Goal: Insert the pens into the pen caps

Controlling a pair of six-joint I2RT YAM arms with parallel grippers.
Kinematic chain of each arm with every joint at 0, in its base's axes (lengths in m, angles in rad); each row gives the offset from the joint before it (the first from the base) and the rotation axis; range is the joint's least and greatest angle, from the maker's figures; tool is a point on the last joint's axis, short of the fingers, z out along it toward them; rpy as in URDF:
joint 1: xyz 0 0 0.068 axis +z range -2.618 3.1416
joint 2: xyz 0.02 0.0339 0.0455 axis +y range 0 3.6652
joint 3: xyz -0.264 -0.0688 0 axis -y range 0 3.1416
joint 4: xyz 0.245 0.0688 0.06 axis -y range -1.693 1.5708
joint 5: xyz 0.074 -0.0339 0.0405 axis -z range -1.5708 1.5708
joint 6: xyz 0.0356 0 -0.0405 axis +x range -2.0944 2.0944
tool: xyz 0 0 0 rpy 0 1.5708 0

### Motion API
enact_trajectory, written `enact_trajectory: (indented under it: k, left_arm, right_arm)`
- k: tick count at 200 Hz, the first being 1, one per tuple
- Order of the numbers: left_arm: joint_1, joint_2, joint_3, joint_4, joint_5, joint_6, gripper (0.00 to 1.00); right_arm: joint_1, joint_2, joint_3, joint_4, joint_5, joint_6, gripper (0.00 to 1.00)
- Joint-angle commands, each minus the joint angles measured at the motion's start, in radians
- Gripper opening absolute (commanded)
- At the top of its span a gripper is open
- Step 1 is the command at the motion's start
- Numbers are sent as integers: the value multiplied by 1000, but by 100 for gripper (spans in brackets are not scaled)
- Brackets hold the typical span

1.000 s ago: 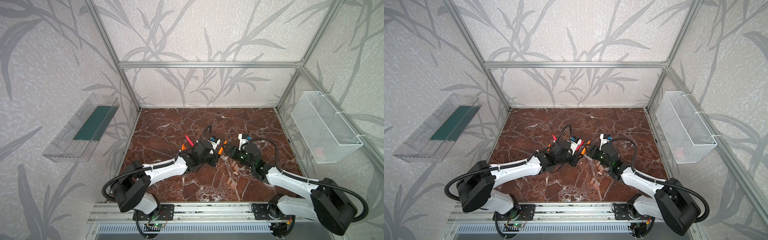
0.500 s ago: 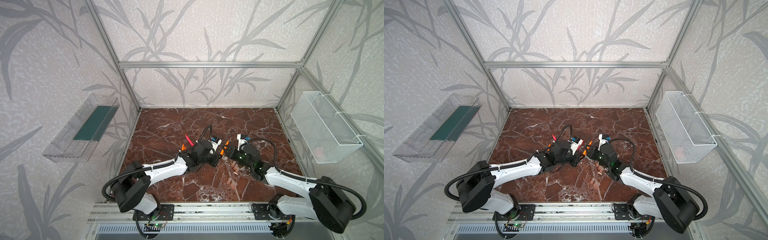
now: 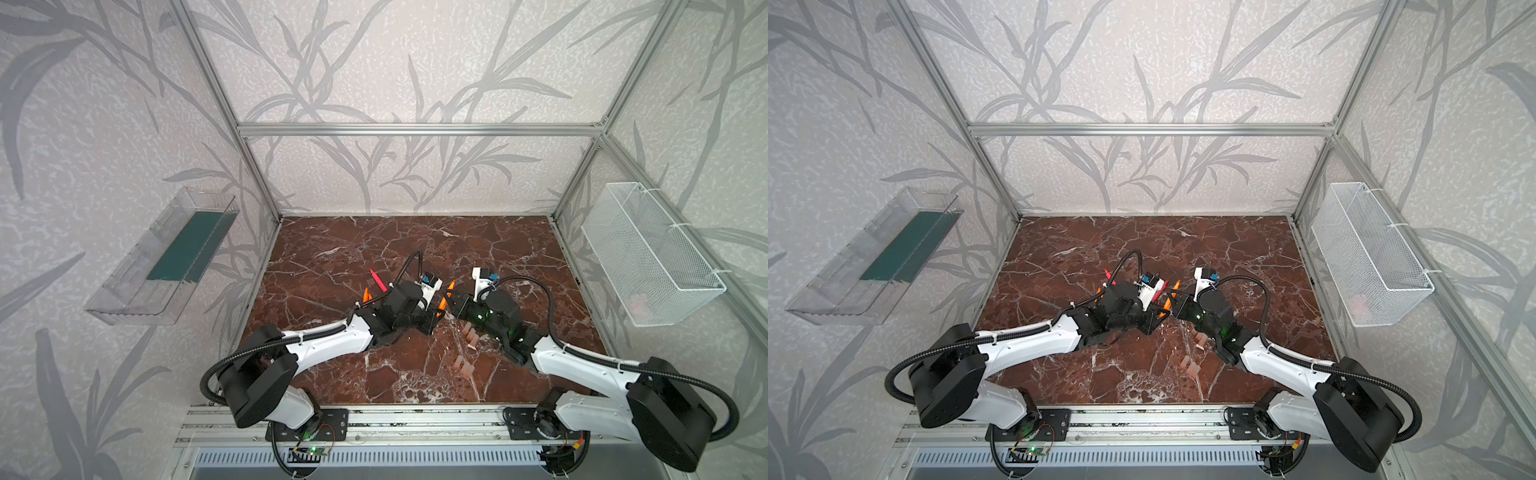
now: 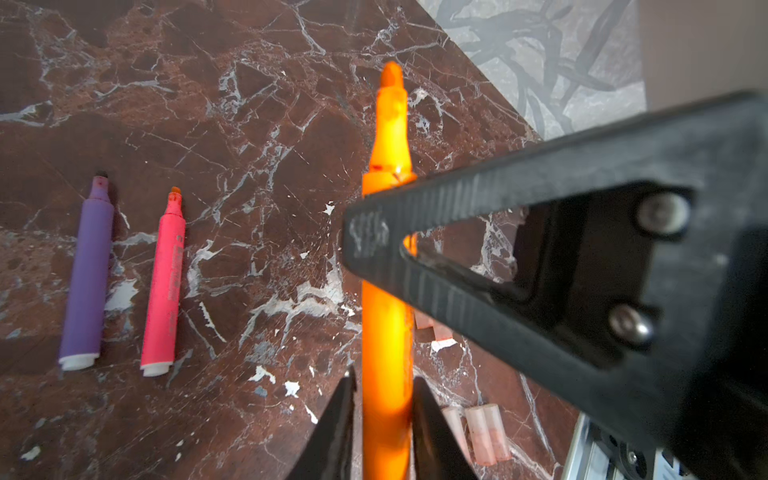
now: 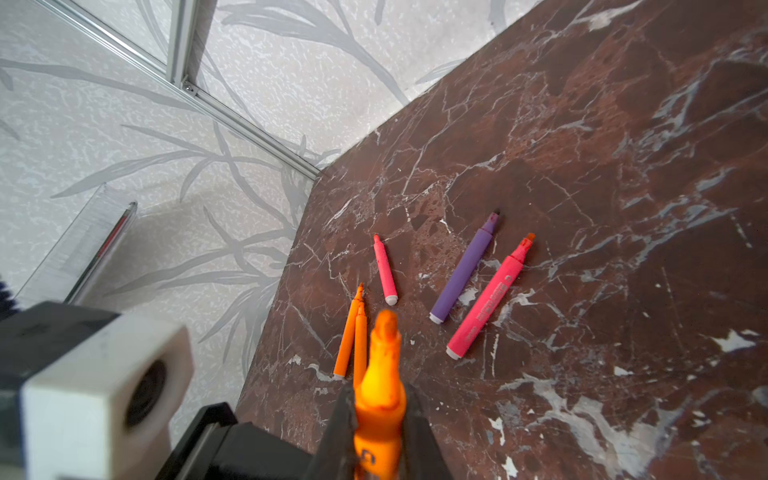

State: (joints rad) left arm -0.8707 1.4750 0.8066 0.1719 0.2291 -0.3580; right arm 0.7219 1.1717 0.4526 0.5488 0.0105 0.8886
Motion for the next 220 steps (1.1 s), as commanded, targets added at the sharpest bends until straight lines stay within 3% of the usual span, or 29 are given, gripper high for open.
enact_trajectory:
  k: [1,26,66,134,174,183,191,220]
  left_arm:
    - [-2,-30,-18,42,-13,4,35]
    - [-2,-40,-26,50,-18,2,42]
    - [-2,-59,-50,74,-34,-2,42]
    - [-2,-59,-72,131,-46,-5,29]
    - [-2,-52,-82,161,-45,-11,16]
    - [-2,-54,-90,179,-47,-12,8]
    - [-1,-59,-103,202,-51,-13,0]
    - [1,-119,-146,178,-162,-39,0]
  right_arm:
    - [37,-36,-18,15,59,-20,3]
    - [65,-37,-20,29,75,-16,1]
    - [86,-24,-22,36,97,-10,0]
    - [102,-27,-60,102,91,37,0]
    - [108,-24,-71,115,101,50,0]
    - [108,-24,-74,118,101,52,0]
    - [108,-24,-74,119,97,48,10]
    - [108,-69,-49,-2,89,14,61]
